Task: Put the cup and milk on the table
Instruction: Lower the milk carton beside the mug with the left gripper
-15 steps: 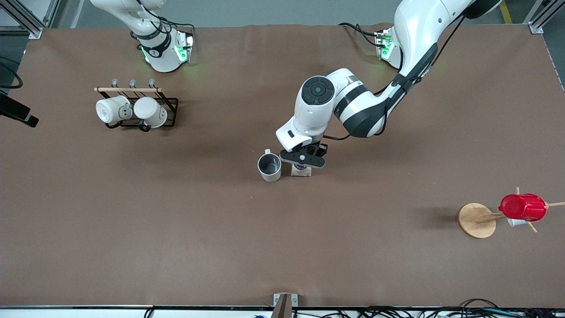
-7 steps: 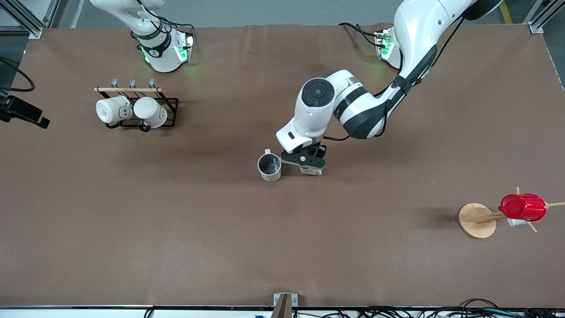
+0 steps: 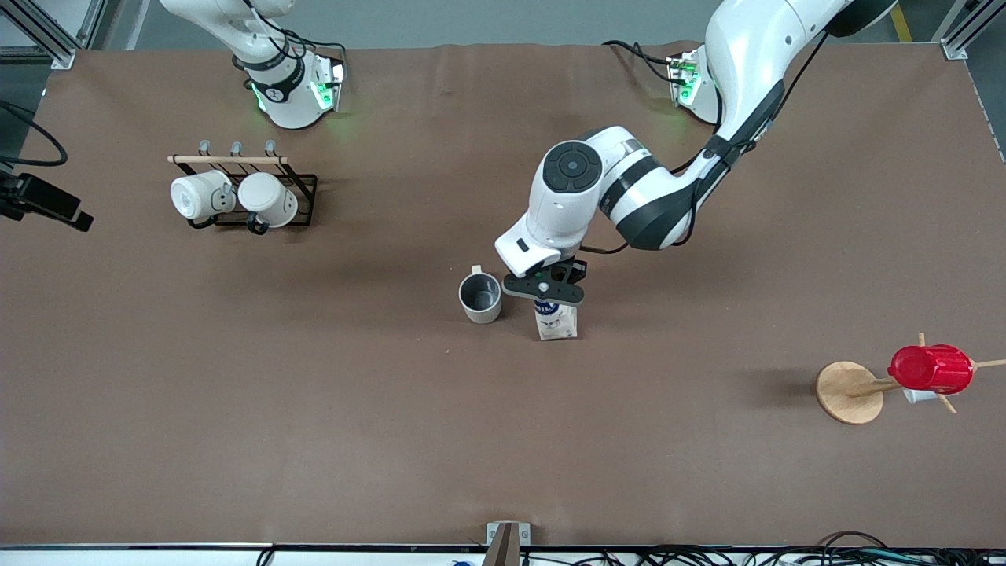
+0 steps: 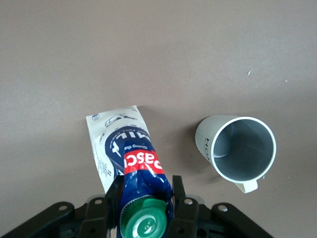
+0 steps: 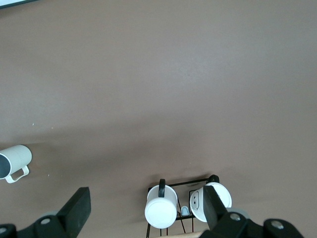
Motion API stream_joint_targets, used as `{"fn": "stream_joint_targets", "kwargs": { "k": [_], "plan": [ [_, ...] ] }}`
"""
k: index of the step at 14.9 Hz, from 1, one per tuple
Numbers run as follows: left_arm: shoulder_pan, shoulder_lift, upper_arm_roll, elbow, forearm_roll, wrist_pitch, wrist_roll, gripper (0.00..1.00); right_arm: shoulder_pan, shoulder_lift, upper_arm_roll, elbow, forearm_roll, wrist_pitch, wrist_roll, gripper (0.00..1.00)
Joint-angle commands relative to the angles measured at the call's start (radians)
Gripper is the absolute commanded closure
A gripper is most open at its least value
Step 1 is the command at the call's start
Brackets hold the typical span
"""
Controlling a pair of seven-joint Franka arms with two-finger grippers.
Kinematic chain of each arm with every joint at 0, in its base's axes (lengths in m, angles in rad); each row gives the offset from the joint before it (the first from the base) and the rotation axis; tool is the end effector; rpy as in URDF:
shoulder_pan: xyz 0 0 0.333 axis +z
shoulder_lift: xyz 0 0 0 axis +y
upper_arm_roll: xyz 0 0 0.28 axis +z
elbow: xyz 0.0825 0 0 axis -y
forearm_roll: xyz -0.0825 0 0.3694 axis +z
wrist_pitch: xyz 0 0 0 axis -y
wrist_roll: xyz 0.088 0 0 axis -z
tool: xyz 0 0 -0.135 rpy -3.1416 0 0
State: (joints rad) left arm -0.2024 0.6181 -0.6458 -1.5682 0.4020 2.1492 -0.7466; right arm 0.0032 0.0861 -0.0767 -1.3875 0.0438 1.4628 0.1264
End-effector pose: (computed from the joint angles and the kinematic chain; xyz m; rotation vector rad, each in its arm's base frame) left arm 0.4985 -0.4498 0.2946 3.0490 -0.3059 0.0994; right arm 0.5515 -0.0325 0.5871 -3.0901 0.3025 0.0179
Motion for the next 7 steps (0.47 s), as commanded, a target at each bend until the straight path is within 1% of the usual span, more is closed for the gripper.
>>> {"fn": "stream_joint_targets", "kwargs": {
  "k": [1, 7],
  "plan": [
    [0.001, 0.003, -0.009, 0.024, 0.015, -0.017, -0.025, 0.56, 0.001, -0.022, 0.0, -0.031, 0.01, 0.016, 0.015, 0.0],
    [0.008, -0.001, -0.012, 0.024, 0.014, -0.017, -0.019, 0.57, -0.002, -0.02, 0.0, -0.03, 0.01, 0.017, 0.013, 0.0]
  ]
}}
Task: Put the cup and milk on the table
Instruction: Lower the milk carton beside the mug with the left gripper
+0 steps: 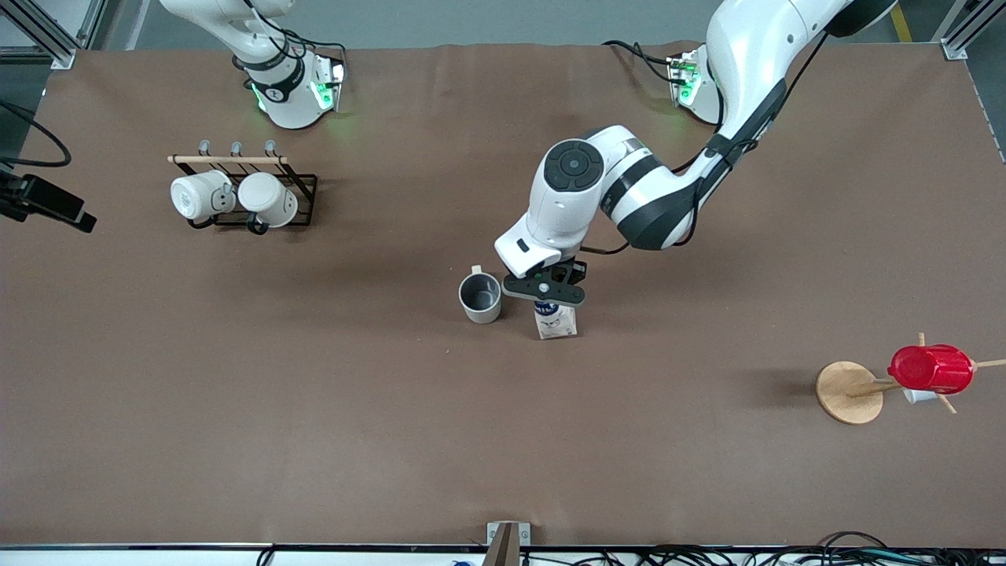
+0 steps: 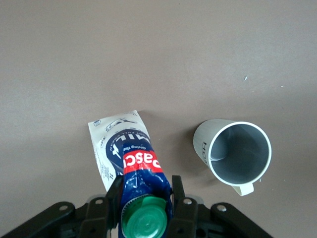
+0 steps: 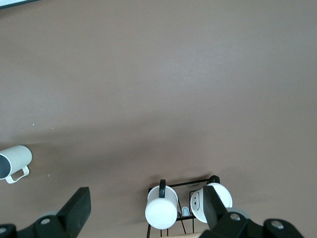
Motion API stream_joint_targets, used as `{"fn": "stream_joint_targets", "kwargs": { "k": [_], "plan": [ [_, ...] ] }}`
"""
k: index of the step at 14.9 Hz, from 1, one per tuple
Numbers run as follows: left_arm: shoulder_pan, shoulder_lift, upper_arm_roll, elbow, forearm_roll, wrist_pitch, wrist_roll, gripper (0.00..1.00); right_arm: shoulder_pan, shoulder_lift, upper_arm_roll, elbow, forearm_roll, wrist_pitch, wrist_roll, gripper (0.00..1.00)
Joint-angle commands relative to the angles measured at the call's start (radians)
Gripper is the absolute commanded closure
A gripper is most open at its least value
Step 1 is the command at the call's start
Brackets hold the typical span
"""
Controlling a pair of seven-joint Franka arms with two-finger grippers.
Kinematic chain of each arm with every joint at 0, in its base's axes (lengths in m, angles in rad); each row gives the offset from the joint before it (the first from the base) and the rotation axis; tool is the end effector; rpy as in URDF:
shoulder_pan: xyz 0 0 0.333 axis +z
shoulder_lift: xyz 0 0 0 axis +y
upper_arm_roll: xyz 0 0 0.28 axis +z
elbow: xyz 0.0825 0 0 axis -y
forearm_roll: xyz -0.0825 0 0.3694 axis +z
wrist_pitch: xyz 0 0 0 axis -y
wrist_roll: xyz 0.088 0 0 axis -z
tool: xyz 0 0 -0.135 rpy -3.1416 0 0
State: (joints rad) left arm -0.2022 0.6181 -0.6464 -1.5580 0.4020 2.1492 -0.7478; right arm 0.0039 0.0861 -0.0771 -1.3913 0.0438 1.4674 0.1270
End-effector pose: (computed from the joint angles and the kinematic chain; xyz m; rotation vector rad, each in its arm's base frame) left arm 0.5012 -0.4504 0.2991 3.0432 -0.2986 0.1109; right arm 0.5520 -0.0324 0.5858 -3.0900 0.3032 0.0167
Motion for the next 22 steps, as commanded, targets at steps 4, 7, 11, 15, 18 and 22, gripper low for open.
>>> {"fn": "stream_joint_targets", "kwargs": {
  "k": [4, 7, 11, 15, 18, 22],
  "plan": [
    [0.012, -0.018, -0.021, 0.023, -0.009, -0.017, -0.012, 0.59, -0.004, -0.019, 0.0, -0.023, 0.01, 0.013, 0.013, 0.0],
    [0.015, -0.018, -0.038, 0.016, -0.032, -0.019, -0.004, 0.61, -0.004, -0.019, 0.0, -0.023, 0.01, 0.011, 0.013, 0.0],
    [0.058, -0.023, -0.076, 0.004, -0.09, -0.022, 0.044, 0.62, -0.004, -0.019, 0.0, -0.023, 0.008, 0.011, 0.013, 0.0],
    [0.063, -0.023, -0.078, 0.001, -0.135, -0.022, 0.14, 0.61, -0.004, -0.019, 0.0, -0.025, 0.008, 0.011, 0.011, 0.0],
    [0.073, -0.023, -0.078, -0.01, -0.219, -0.022, 0.214, 0.61, -0.004, -0.019, 0.0, -0.025, 0.008, 0.008, 0.011, 0.0],
    [0.081, -0.014, -0.076, -0.02, -0.269, -0.022, 0.277, 0.61, -0.004, -0.017, 0.0, -0.023, 0.008, 0.005, 0.011, 0.0]
  ]
}}
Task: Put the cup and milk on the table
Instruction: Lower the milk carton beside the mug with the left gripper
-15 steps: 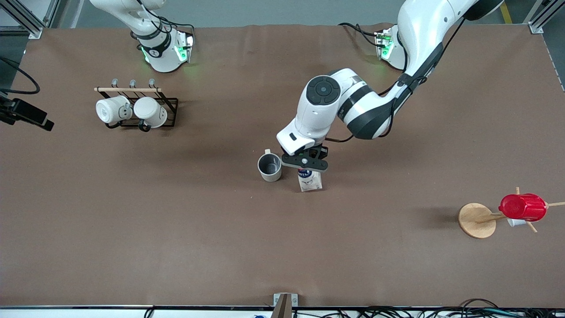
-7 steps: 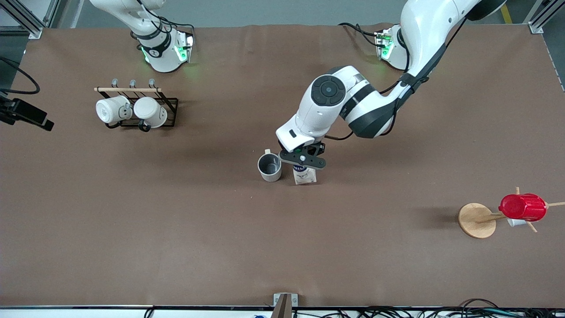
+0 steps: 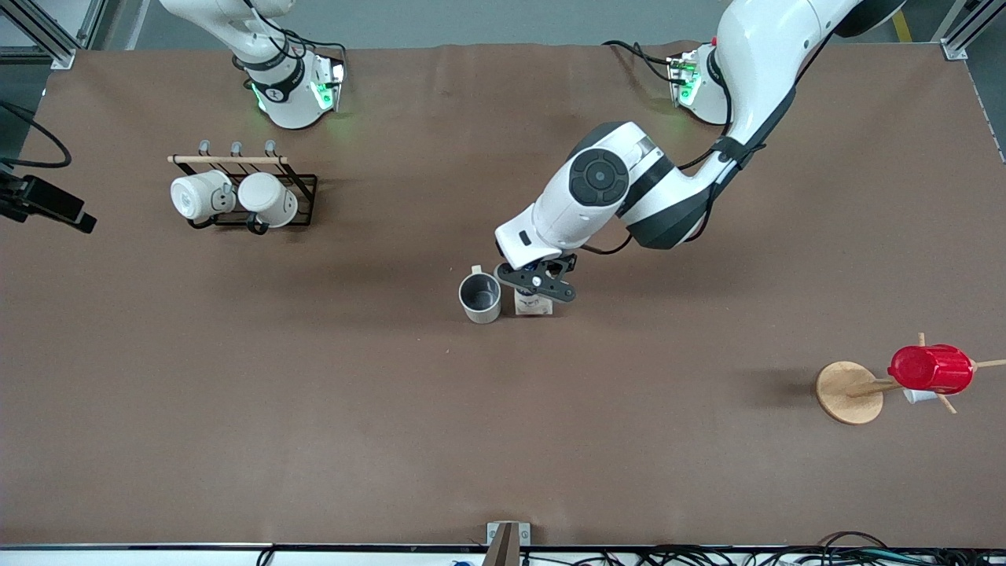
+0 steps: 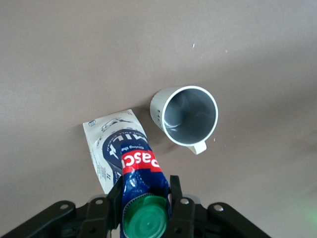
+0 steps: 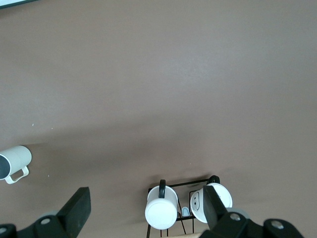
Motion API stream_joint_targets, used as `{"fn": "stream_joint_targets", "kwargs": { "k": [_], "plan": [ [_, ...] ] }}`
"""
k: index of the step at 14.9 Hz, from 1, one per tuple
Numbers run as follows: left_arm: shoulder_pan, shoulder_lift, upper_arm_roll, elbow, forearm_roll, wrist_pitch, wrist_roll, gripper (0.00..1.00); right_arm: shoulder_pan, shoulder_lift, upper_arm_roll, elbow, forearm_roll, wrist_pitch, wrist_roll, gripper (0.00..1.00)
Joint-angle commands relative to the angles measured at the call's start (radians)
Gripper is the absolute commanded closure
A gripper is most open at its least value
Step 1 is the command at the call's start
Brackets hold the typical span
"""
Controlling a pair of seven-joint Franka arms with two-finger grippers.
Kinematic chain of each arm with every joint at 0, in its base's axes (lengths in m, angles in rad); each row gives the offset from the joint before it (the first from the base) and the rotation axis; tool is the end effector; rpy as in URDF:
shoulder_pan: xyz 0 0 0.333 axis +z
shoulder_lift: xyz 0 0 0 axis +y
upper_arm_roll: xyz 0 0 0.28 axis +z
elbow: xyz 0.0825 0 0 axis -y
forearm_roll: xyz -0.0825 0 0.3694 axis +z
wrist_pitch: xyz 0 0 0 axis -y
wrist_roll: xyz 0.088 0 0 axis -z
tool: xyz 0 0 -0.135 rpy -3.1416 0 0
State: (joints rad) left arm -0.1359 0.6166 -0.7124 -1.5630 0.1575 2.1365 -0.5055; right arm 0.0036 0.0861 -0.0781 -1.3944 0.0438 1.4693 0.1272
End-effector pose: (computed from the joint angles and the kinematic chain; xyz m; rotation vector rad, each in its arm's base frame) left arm 0.4919 -0.4540 0.3124 2.8473 -0.4400 -0.1022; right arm 0.5522 -0.0331 0.5846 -3.0899 0.3057 0.0185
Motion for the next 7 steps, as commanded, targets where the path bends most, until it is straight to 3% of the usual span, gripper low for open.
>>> {"fn": "stream_joint_targets", "kwargs": {
  "k": [1, 7],
  "plan": [
    [0.018, -0.011, -0.009, -0.016, -0.024, -0.009, 0.042, 0.61, -0.004, -0.019, 0.001, -0.021, 0.008, 0.002, 0.011, 0.0],
    [0.022, 0.011, -0.006, -0.011, -0.026, -0.007, 0.061, 0.6, -0.004, -0.017, 0.001, -0.021, 0.008, -0.001, 0.011, 0.0]
  ]
}}
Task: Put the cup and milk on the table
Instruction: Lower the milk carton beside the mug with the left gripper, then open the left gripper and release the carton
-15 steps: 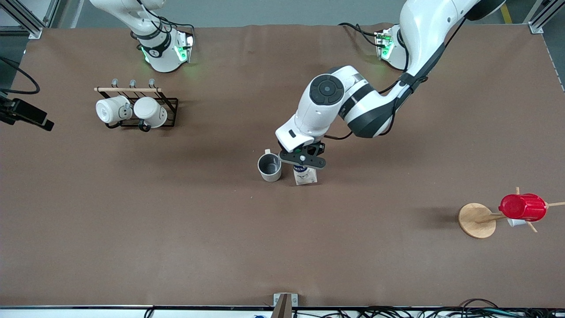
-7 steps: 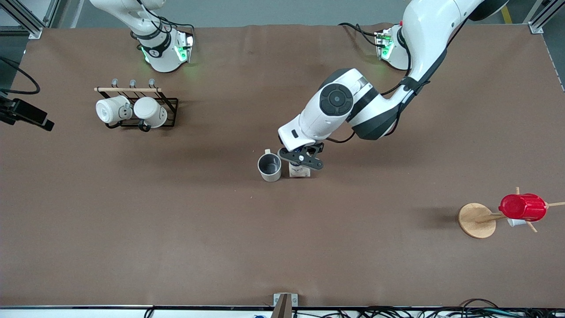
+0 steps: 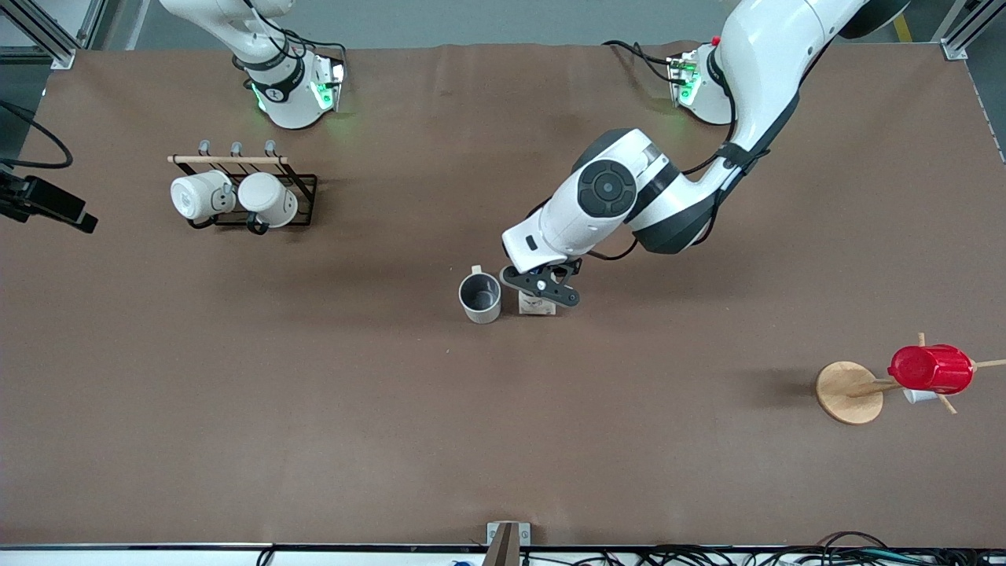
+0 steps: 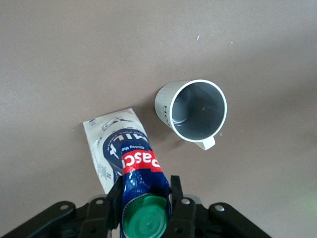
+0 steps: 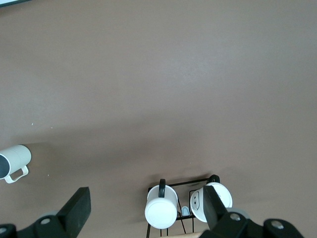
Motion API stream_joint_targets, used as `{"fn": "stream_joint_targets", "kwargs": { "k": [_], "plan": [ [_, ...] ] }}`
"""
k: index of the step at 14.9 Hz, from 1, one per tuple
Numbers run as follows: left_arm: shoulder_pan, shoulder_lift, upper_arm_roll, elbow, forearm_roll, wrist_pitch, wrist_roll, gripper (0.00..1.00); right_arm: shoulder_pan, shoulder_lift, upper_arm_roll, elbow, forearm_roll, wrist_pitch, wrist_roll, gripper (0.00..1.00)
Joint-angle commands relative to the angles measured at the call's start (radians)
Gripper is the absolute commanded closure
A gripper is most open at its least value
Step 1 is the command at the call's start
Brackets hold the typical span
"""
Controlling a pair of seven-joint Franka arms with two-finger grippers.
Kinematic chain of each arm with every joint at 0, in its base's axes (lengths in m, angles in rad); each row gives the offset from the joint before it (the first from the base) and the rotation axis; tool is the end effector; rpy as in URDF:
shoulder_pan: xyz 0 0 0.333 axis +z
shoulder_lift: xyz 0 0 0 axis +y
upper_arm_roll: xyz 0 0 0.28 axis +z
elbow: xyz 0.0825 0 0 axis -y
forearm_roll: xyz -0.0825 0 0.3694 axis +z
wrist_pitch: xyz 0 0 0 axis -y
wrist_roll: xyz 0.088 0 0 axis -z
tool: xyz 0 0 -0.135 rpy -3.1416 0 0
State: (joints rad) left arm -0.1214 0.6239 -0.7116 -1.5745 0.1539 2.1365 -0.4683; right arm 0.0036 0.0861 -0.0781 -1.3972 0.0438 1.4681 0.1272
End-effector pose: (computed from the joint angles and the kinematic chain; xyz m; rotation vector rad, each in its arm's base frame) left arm 0.4950 -0.4464 0.3033 2.8434 -0.4719 -0.1197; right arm 0.5520 -0.0331 0.5832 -3.0899 0.3058 0.0247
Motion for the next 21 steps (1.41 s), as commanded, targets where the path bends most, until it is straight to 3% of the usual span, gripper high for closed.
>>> {"fn": "stream_joint_targets", "kwargs": {
  "k": [1, 5, 9, 11, 13, 14, 21],
  "plan": [
    [0.008, 0.005, -0.006, 0.001, -0.027, -0.004, 0.023, 0.6, -0.004, -0.017, 0.001, -0.019, 0.008, 0.0, 0.011, 0.0],
    [0.011, 0.027, -0.006, 0.004, -0.039, 0.002, 0.034, 0.6, -0.004, -0.017, 0.001, -0.019, 0.008, 0.001, 0.012, 0.0],
    [0.014, 0.031, -0.005, 0.004, -0.074, 0.003, 0.059, 0.51, -0.004, -0.017, 0.001, -0.019, 0.008, 0.001, 0.012, 0.0],
    [0.017, 0.022, -0.002, 0.004, -0.074, 0.002, 0.059, 0.33, -0.004, -0.017, 0.001, -0.019, 0.008, 0.001, 0.012, 0.0],
    [0.019, 0.014, -0.002, 0.005, -0.071, 0.002, 0.053, 0.04, -0.004, -0.017, 0.001, -0.019, 0.008, 0.001, 0.012, 0.0],
    [0.017, 0.004, -0.002, 0.005, -0.07, 0.002, 0.045, 0.0, -0.004, -0.017, 0.001, -0.019, 0.008, 0.001, 0.012, 0.0],
    [0.019, -0.171, 0.081, 0.015, -0.065, -0.01, -0.032, 0.0, -0.004, -0.017, 0.001, -0.019, 0.008, 0.001, 0.012, 0.0]
  ]
}}
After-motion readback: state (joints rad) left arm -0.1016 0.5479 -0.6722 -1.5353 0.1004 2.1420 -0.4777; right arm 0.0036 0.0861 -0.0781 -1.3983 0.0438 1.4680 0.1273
